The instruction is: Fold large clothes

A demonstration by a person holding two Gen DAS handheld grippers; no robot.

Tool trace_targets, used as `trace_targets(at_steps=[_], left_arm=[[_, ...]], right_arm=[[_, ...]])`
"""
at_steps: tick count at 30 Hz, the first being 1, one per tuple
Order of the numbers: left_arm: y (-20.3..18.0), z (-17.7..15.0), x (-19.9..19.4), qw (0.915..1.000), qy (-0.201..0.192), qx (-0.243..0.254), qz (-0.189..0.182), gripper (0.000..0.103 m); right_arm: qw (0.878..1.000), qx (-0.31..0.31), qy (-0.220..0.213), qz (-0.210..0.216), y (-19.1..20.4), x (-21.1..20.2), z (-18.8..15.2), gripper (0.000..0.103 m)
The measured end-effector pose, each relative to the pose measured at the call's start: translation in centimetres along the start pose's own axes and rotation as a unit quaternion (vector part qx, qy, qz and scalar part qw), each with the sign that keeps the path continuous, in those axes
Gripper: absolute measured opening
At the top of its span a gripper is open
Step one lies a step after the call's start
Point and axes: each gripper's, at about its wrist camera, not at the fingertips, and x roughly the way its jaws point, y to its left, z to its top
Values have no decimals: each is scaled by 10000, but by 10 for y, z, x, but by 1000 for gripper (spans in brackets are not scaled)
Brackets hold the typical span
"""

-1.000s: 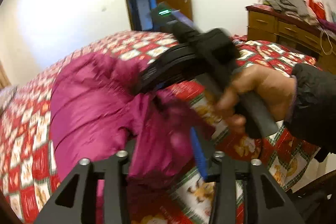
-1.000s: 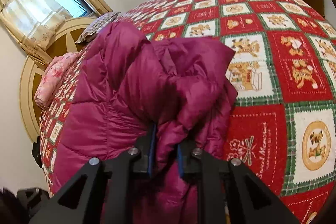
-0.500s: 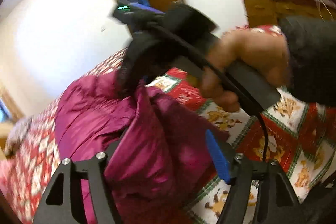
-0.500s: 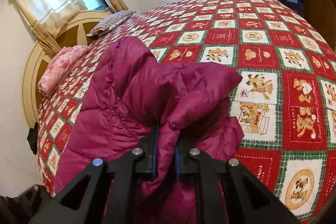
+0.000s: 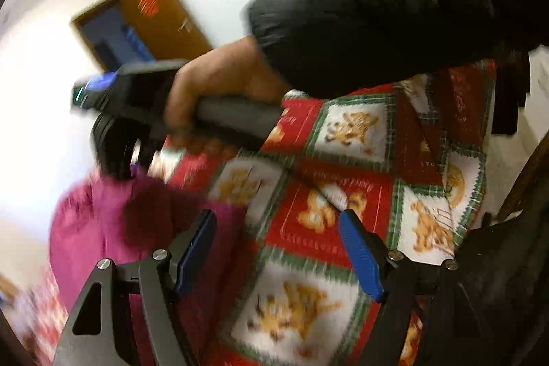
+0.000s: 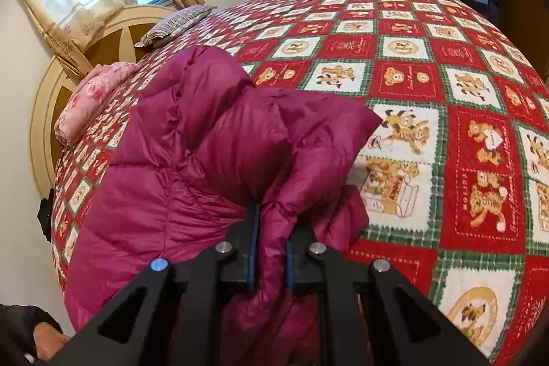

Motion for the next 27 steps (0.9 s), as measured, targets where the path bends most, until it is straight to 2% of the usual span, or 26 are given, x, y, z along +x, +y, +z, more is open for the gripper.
trace_targets(at_steps=[2, 4, 7, 8, 10, 11, 12, 13, 14, 15, 16, 17, 18, 21, 23, 25, 27], left_arm=[[20, -11, -12, 9988, 58, -479, 53, 74], [49, -30, -31, 9941, 87, -1078, 94, 74], [102, -56, -62, 9785, -97, -2056, 108, 74], [121, -60, -70, 9712, -174, -2358, 296, 74], [166, -64, -83, 9470, -487, -3070, 813, 74], [186, -66, -87, 9318, -703, -3422, 983, 74], [204, -68, -89, 9161, -849, -3755, 1118, 75], [227, -69, -84, 8947, -928, -4180, 1272, 76], [250, -70, -71, 8726, -846, -4586, 1454, 76], [268, -69, -61, 8605, -709, -4802, 1547, 76], [280, -67, -45, 8539, -535, -4911, 1639, 77], [287, -68, -37, 8513, -399, -4941, 1718, 77], [293, -64, -12, 8485, -117, -4955, 1854, 77], [295, -67, 31, 8412, 412, -5041, 1914, 77], [287, -70, 46, 8433, 678, -4983, 1896, 77], [278, -74, 55, 8449, 808, -4831, 2150, 79], [278, -80, 58, 8421, 875, -4846, 2200, 83]], right_arm=[[9996, -243, 15, -150, 2, 9, -4, 15], [9995, -261, 10, -165, -1, 14, -9, 15], [10000, -9, -50, 11, -9, 13, -12, 15], [9999, 127, -66, 82, -12, 14, -13, 15], [9997, 207, -91, 81, -12, 14, -12, 15], [9997, 200, -113, 28, -10, 13, -13, 15], [9997, 193, -119, -3, -8, 12, -14, 15], [9997, 192, -116, -30, -7, 11, -15, 15], [9997, 192, -106, -57, -5, 11, -16, 15], [9997, 187, -103, -93, -4, 9, -18, 15], [9997, 179, -108, -122, -3, 9, -19, 15], [9997, 169, -116, -151, -3, 8, -21, 15], [9996, 168, -128, -174, -3, 7, -23, 15], [9994, 276, -155, -110, -8, 8, -25, 14], [9992, 347, -171, -56, -12, 9, -26, 14], [9987, 455, -209, 69, -17, 11, -28, 14], [9977, 580, -274, 239, -23, 13, -31, 13]])
